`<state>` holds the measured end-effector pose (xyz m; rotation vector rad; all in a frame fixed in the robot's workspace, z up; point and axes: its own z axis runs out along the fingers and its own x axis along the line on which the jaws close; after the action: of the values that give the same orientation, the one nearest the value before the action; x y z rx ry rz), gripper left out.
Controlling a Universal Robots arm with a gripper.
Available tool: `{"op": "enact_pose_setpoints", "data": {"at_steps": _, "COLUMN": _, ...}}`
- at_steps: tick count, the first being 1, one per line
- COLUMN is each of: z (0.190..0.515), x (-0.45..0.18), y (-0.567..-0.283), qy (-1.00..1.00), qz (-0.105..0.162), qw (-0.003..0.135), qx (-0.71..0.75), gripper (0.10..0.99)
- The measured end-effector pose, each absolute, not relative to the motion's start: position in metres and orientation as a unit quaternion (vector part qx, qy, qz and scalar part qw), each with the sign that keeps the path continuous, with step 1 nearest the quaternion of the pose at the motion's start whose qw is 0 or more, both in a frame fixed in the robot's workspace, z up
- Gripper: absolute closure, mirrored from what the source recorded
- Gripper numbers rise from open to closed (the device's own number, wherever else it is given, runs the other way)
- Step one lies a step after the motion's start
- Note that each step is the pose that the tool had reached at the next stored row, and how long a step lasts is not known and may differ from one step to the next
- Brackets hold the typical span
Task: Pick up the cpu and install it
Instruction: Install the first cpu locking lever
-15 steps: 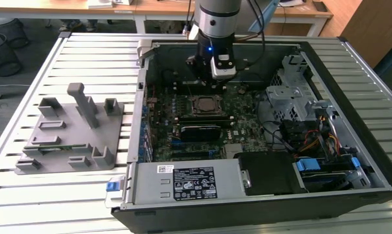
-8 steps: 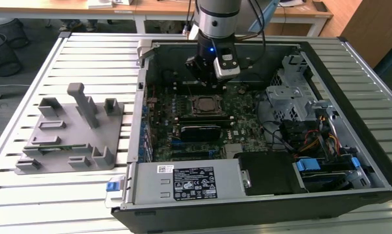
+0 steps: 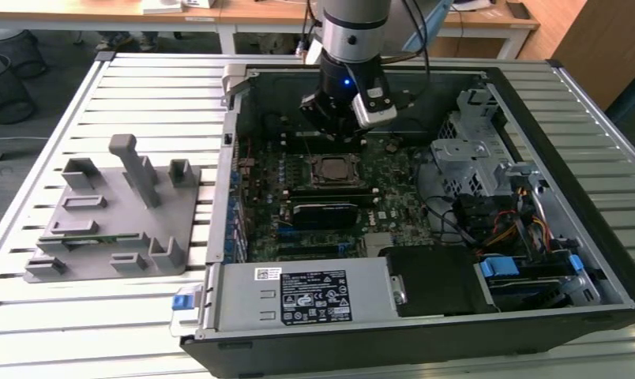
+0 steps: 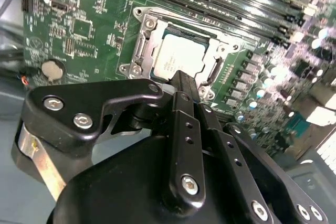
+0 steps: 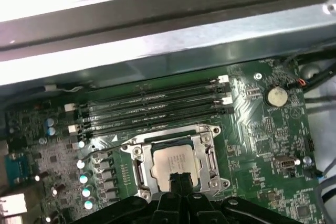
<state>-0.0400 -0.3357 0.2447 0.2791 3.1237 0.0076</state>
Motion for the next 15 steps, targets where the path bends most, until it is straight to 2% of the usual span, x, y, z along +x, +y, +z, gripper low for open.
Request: {"op": "enact_pose_setpoints", "data": {"at_steps": 15, "z": 0.2435, "x": -0.0400, "y": -0.3357, "qy": 1.000, "qz": 0.003, "qw": 0.002, "qx": -0.023, "gripper": 0.980}}
